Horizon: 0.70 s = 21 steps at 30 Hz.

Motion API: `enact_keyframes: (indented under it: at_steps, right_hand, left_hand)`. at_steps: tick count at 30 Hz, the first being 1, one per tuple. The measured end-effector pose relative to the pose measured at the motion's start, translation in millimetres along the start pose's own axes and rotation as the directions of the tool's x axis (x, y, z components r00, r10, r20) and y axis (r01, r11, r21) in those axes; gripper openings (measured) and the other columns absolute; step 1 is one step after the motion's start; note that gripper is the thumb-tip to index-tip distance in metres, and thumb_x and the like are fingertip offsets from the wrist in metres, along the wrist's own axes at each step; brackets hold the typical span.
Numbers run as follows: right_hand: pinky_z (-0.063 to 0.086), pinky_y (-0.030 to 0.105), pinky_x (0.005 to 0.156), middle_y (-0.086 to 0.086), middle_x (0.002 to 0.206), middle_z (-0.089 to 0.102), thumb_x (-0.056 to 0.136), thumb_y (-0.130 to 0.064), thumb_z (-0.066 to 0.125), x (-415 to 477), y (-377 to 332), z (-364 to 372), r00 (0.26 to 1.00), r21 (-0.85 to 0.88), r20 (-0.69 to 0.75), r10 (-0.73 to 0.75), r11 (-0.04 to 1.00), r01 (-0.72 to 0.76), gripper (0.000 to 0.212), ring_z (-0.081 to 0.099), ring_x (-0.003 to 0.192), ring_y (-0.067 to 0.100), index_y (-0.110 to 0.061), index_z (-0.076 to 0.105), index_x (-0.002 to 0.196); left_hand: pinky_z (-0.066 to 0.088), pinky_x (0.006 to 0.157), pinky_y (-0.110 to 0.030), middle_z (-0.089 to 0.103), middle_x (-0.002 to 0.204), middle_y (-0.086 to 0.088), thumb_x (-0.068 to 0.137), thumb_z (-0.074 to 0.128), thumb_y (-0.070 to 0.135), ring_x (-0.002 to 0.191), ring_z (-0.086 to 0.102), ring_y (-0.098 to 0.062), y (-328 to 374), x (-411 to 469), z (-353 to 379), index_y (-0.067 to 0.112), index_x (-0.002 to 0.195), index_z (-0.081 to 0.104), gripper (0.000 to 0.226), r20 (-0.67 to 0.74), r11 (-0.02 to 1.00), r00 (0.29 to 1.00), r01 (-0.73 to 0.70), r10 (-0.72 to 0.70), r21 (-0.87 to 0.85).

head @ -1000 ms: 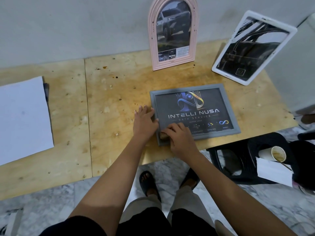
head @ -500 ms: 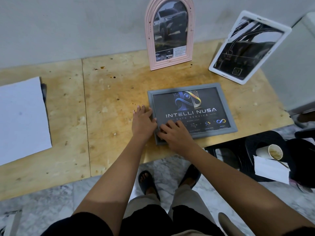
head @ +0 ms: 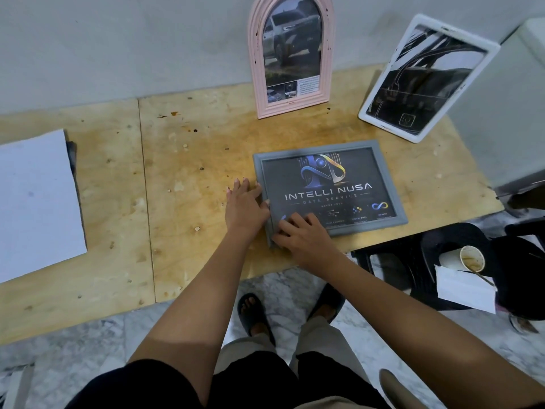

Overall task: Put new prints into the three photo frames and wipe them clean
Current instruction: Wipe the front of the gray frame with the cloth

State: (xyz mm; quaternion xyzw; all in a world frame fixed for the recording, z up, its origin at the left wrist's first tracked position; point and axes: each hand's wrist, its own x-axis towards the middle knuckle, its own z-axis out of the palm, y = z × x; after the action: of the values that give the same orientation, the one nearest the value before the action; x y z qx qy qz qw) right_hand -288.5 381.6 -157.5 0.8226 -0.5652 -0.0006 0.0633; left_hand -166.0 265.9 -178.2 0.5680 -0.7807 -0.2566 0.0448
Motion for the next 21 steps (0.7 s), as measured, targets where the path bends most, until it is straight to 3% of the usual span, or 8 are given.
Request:
enact_keyframes:
  at_steps: [5,9,13,17,21]
  right_hand:
    - [0.047,0.034,0.068,0.004,0.087,0.064,0.075,-0.021,0.034,2,-10,-1,0.991,0.060,0.029,0.129,0.990,-0.130,0.035,0.038,0.085,0.021,-0.023,0.069,0.073]
    - [0.049,0.038,0.071,0.005,0.088,0.064,0.073,-0.019,0.032,3,-19,-7,0.979,0.024,0.091,0.183,0.982,-0.186,0.037,0.054,0.081,0.023,-0.023,0.069,0.071]
    - [0.042,0.032,0.062,0.006,0.089,0.064,0.070,-0.016,0.046,-4,-24,-10,0.974,-0.038,0.083,0.211,0.977,-0.209,0.021,0.054,0.076,0.024,-0.020,0.067,0.072]
    - [0.041,0.033,0.060,0.006,0.080,0.060,0.074,-0.015,0.036,-9,-18,-11,0.964,-0.048,0.025,0.265,0.964,-0.263,0.033,0.058,0.076,0.028,-0.019,0.068,0.073]
    - [0.043,0.034,0.061,0.006,0.084,0.062,0.076,-0.015,0.033,-16,-16,-9,0.960,-0.053,0.052,0.276,0.961,-0.273,0.038,0.061,0.086,0.031,-0.020,0.070,0.080]
  left_hand:
    - [0.007,0.117,-0.044,0.037,0.144,-0.011,0.090,0.051,0.033,0.140,0.018,-0.030,0,-1,3,0.014,0.132,0.050,0.047,-0.010,1.000,1.000,-0.001,0.001,0.005]
    - [0.007,0.117,-0.045,0.034,0.147,-0.011,0.091,0.049,0.032,0.142,0.015,-0.030,1,-2,3,0.014,0.135,0.046,0.048,-0.013,1.000,1.000,-0.008,0.008,-0.003]
    - [0.005,0.117,-0.045,0.031,0.149,-0.010,0.092,0.048,0.030,0.143,0.013,-0.029,2,-4,4,0.014,0.138,0.042,0.049,-0.017,1.000,1.000,-0.013,0.014,0.007]
    - [0.007,0.117,-0.046,0.033,0.148,-0.010,0.092,0.048,0.028,0.142,0.015,-0.029,2,-4,5,0.013,0.138,0.043,0.048,-0.026,1.000,1.000,-0.016,0.017,0.017]
    - [0.009,0.117,-0.047,0.035,0.147,-0.009,0.092,0.048,0.029,0.141,0.017,-0.029,3,-5,5,0.013,0.137,0.043,0.049,-0.029,1.000,0.999,-0.021,0.021,0.021]
